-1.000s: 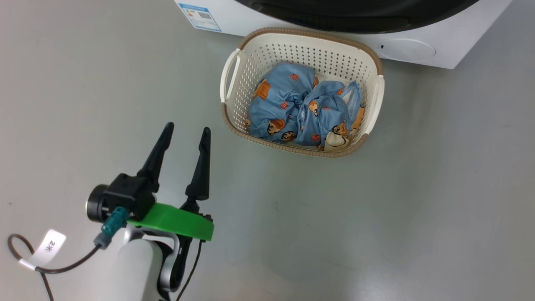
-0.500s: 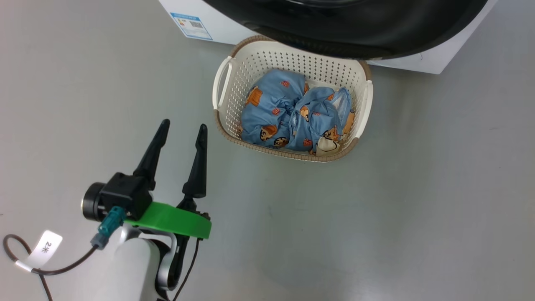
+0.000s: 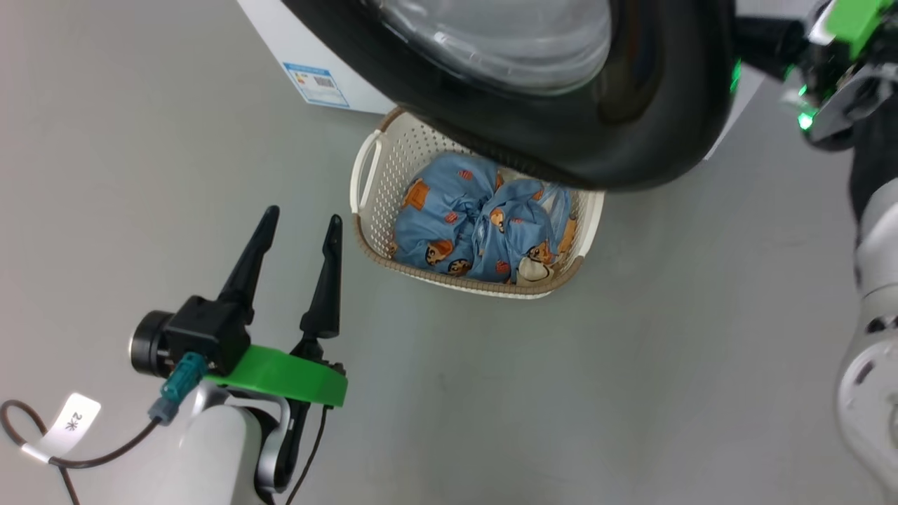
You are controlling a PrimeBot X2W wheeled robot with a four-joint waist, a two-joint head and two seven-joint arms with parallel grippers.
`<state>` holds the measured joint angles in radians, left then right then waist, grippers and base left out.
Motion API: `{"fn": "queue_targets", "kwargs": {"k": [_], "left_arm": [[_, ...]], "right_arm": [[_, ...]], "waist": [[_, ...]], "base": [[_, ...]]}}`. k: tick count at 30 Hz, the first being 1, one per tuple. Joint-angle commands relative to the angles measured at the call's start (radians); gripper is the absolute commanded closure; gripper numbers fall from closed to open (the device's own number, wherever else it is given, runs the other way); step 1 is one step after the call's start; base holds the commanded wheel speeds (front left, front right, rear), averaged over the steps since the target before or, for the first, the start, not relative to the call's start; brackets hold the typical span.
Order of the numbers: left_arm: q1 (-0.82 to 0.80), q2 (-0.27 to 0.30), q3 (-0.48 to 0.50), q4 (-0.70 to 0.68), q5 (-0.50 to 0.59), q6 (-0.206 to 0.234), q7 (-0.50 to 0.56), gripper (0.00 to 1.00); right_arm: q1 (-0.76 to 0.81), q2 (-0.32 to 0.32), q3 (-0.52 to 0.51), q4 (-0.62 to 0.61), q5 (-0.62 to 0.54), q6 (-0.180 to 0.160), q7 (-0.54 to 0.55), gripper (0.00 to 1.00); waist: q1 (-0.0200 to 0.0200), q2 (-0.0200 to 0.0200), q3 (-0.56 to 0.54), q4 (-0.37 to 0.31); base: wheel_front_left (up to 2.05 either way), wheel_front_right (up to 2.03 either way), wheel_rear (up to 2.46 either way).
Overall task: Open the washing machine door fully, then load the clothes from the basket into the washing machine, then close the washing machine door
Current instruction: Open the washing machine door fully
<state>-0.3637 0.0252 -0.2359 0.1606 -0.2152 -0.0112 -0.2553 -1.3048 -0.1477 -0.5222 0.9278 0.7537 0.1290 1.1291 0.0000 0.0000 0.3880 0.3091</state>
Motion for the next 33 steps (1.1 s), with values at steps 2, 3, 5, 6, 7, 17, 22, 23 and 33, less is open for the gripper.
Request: {"fn": "queue_targets", "kwargs": {"k": [2,3,5,6,7,17,22,23,33], "left_arm": [[0.017,0.025,0.041,-0.028,0.009,-0.008,-0.006,0.00],[0.018,0.025,0.041,-0.027,0.011,-0.009,-0.006,0.00],[0.018,0.025,0.042,-0.026,0.013,-0.012,-0.006,0.00],[0.018,0.025,0.042,-0.027,0.015,-0.014,-0.006,0.00],[0.019,0.025,0.041,-0.026,0.016,-0.016,-0.006,0.00],[0.028,0.025,0.040,-0.027,0.028,-0.030,-0.006,0.00],[0.025,0.025,0.031,-0.028,0.025,-0.032,-0.006,0.00],[0.024,0.025,0.029,-0.027,0.025,-0.032,-0.006,0.00],[0.021,0.025,0.019,-0.022,0.019,-0.028,-0.006,0.00]], "right_arm": [[0.042,0.062,0.020,-0.078,0.024,0.002,0.047,1.00],[0.062,0.071,0.025,-0.100,0.029,0.002,0.064,1.00],[0.101,0.085,0.038,-0.144,0.040,0.002,0.096,1.00],[0.120,0.090,0.048,-0.167,0.045,0.002,0.112,1.00],[0.139,0.093,0.056,-0.189,0.055,0.002,0.125,1.00],[0.302,0.097,0.326,-0.282,0.319,0.002,0.126,1.00],[0.354,0.097,0.499,-0.282,0.458,0.002,0.034,1.00],[0.362,0.097,0.535,-0.281,0.484,0.002,0.015,1.00],[0.382,0.097,0.813,-0.264,0.706,0.002,-0.151,1.00]], "waist": [[0.0000,0.0000,-0.026,-0.013],[0.0000,0.0000,-0.029,-0.013],[0.0000,0.0000,-0.036,-0.013],[0.0000,0.0000,-0.038,-0.013],[0.0000,0.0000,-0.041,-0.012],[0.0000,0.0000,-0.063,-0.012],[0.0000,0.0000,-0.067,-0.012],[0.0000,0.0000,-0.067,-0.011],[0.0000,0.0000,-0.074,0.002]], "base": [[0.00,0.00,0.00],[0.00,0.00,0.00],[0.00,0.00,0.00],[0.00,0.00,0.00],[0.00,0.00,0.00],[0.00,0.00,0.00],[0.00,0.00,0.00],[0.00,0.00,0.00],[0.00,0.00,0.00]]}}
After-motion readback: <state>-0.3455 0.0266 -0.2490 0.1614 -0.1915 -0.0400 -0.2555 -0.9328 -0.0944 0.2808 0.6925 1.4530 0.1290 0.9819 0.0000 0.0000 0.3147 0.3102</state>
